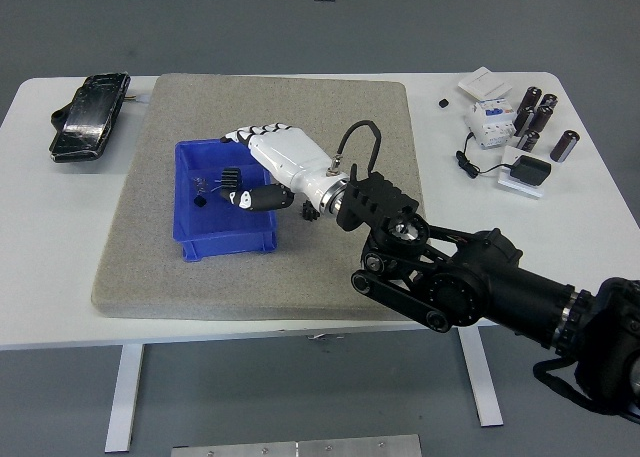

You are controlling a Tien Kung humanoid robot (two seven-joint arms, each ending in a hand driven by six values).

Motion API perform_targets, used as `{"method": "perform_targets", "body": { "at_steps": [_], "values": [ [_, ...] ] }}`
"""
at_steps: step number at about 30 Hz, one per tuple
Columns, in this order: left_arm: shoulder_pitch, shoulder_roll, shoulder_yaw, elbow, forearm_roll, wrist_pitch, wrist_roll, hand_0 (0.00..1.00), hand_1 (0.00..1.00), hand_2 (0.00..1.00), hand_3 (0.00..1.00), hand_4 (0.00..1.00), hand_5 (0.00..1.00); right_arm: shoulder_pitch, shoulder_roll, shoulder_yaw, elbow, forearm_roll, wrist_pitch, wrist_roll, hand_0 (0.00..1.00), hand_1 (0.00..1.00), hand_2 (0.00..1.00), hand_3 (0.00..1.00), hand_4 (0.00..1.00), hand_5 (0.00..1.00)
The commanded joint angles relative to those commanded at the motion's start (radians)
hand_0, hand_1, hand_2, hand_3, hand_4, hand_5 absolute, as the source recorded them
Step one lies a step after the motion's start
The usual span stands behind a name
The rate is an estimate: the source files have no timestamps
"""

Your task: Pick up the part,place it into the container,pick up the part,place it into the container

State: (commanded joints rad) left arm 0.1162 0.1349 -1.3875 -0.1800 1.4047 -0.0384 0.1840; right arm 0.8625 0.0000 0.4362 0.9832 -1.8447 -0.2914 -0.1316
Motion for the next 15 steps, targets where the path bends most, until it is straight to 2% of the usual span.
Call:
{"method": "perform_targets", "body": {
  "at_steps": [1,7,15],
  "values": [
    [0.0,-0.001,0.0,0.0,0.0,0.0,0.0,0.668,0.668,0.656,0.663,0.697,0.408,-0.006,-0.002,0.013,-0.006,0.002,0.002,0.001,0.805,0.786,0.837,0.845,0.777,0.549],
    [-0.001,-0.005,0.0,0.0,-0.001,0.0,-0.001,0.668,0.668,0.657,0.663,0.697,0.408,-0.039,-0.047,0.052,-0.059,0.011,0.012,0.011,0.797,0.774,0.829,0.84,0.777,0.55],
    [-0.005,-0.008,0.003,0.0,-0.001,0.0,-0.006,0.668,0.668,0.655,0.663,0.697,0.408,-0.072,-0.085,0.026,-0.133,0.027,0.034,0.031,0.786,0.76,0.823,0.831,0.775,0.549]
  ]
}}
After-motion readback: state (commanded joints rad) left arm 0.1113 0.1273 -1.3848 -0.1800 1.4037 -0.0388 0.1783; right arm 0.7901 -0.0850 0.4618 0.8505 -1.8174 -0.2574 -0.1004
